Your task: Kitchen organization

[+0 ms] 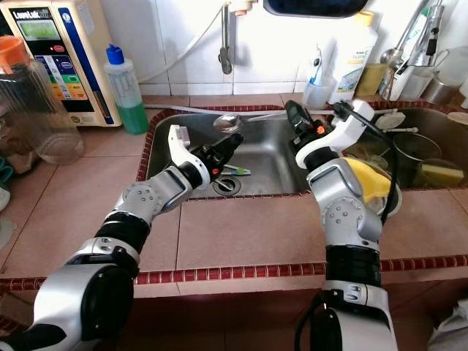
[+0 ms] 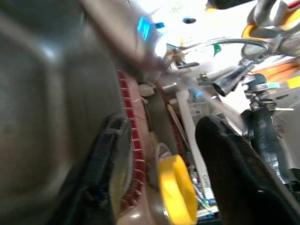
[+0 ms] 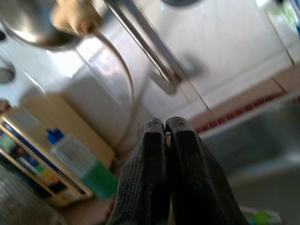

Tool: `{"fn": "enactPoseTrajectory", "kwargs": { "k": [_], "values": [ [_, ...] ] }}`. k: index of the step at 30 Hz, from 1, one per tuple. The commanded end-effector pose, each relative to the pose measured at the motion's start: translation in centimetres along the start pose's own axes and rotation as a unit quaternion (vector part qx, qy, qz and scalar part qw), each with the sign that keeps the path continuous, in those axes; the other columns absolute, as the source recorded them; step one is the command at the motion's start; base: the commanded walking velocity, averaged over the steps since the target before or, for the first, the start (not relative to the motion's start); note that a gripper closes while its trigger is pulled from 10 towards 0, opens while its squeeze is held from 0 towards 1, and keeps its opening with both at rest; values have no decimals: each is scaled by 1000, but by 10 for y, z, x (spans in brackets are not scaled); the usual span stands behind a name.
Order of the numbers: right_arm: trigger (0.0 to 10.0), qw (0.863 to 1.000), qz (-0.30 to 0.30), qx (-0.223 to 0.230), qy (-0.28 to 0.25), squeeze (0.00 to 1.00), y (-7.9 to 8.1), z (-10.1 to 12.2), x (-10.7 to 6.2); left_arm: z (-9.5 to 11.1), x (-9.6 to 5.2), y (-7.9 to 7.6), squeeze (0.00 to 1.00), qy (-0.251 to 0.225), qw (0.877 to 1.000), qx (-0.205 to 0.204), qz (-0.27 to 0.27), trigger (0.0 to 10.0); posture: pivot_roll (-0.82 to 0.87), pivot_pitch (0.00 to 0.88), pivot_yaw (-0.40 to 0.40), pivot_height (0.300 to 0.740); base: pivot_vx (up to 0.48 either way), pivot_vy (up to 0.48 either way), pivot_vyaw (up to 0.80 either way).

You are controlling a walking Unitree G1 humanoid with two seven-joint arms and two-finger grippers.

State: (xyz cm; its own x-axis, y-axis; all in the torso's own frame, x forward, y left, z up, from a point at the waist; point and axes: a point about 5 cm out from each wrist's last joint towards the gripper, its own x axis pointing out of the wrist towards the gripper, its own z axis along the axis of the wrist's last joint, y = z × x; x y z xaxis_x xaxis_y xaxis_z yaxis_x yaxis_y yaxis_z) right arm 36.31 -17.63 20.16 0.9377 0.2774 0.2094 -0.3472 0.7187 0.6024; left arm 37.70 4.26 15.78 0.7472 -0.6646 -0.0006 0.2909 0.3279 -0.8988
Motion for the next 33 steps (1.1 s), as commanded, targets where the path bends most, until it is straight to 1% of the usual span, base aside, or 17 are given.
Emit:
{"fn": "enactPoseTrajectory", "kwargs": {
  "k": [1, 2, 3, 4, 5, 11, 12, 16, 18, 20, 22, 24, 25, 27, 29, 30, 33],
  "values": [
    [10000, 1000, 16, -7, -3, 0, 3, 8, 5, 5, 3, -7, 1000, 5, 1000, 26, -6, 10000, 69, 0, 25, 740, 0, 0, 0],
    [10000, 1000, 19, -7, -1, 0, 2, 9, 7, 5, 3, -7, 1000, 9, 999, 31, -9, 10000, 69, 0, 25, 740, 0, 0, 0],
    [10000, 1000, 29, -7, -3, 0, 4, 14, 12, 6, 3, -9, 1000, 21, 999, 40, -27, 10000, 72, 0, 25, 740, 0, 0, 0],
    [10000, 1000, 29, -7, -3, 0, 4, 14, 12, 6, 3, -9, 1000, 21, 999, 40, -27, 10000, 72, 0, 25, 740, 0, 0, 0],
    [10000, 999, 40, -6, -9, 0, 8, 18, 15, 8, 4, -13, 1000, 23, 998, 40, -43, 10000, 74, 0, 25, 740, 0, 0, 0],
    [10000, 998, 53, 6, -38, 0, 15, 23, 20, 18, 10, -29, 1000, -11, 997, 23, -75, 10000, 76, 0, 24, 740, 0, 0, 0],
    [10000, 997, 53, 22, -54, 0, 18, 24, 21, 18, 13, -33, 1000, -20, 996, 12, -83, 10000, 76, 0, 26, 740, 0, 0, 0],
    [10000, 995, 51, 41, -69, 0, 19, 23, 21, 16, 15, -36, 1000, -24, 996, 3, -88, 10000, 76, 0, 29, 740, 0, 0, 0],
    [10000, 993, 49, 66, -90, 0, 21, 23, 20, 14, 18, -39, 1000, -34, 995, -17, -97, 10000, 75, 0, 29, 740, 0, 0, 0],
    [10000, 991, 48, 74, -97, 0, 21, 22, 20, 14, 19, -40, 1000, -39, 994, -26, -99, 10000, 74, 0, 30, 740, 0, 0, 0],
    [10000, 987, 45, 103, -114, 0, 25, 20, 21, 12, 22, -43, 1000, -53, 992, -51, -100, 10000, 69, 0, 30, 740, 0, 0, 0],
    [10000, 983, 41, 127, -126, 0, 29, 18, 21, 10, 24, -45, 1000, -64, 991, -66, -101, 10000, 69, 0, 30, 740, 0, 0, 0],
    [10000, 981, 39, 138, -130, 0, 32, 15, 21, 10, 26, -46, 1000, -76, 990, -71, -98, 10000, 65, 0, 27, 740, 0, 0, 0],
    [10000, 981, 39, 141, -130, 0, 34, 14, 21, 10, 26, -46, 1000, -82, 989, -73, -97, 10000, 65, 0, 27, 740, 0, 0, 0],
    [10000, 979, 34, 157, -123, 0, 41, 4, 19, 12, 28, -46, 996, -108, 988, -78, -84, 10000, 50, 0, 25, 740, 0, 0, 0],
    [10000, 979, 34, 165, -118, 0, 45, -2, 16, 12, 28, -46, 243, -115, 987, -78, -79, 10000, 45, 0, 25, 740, 0, 0, 0],
    [10000, 978, 34, 170, -114, 0, 48, -5, 14, 12, 29, -45, 243, -119, 987, -78, -76, 10000, 45, 0, 25, 740, 0, 0, 0]
  ]
}}
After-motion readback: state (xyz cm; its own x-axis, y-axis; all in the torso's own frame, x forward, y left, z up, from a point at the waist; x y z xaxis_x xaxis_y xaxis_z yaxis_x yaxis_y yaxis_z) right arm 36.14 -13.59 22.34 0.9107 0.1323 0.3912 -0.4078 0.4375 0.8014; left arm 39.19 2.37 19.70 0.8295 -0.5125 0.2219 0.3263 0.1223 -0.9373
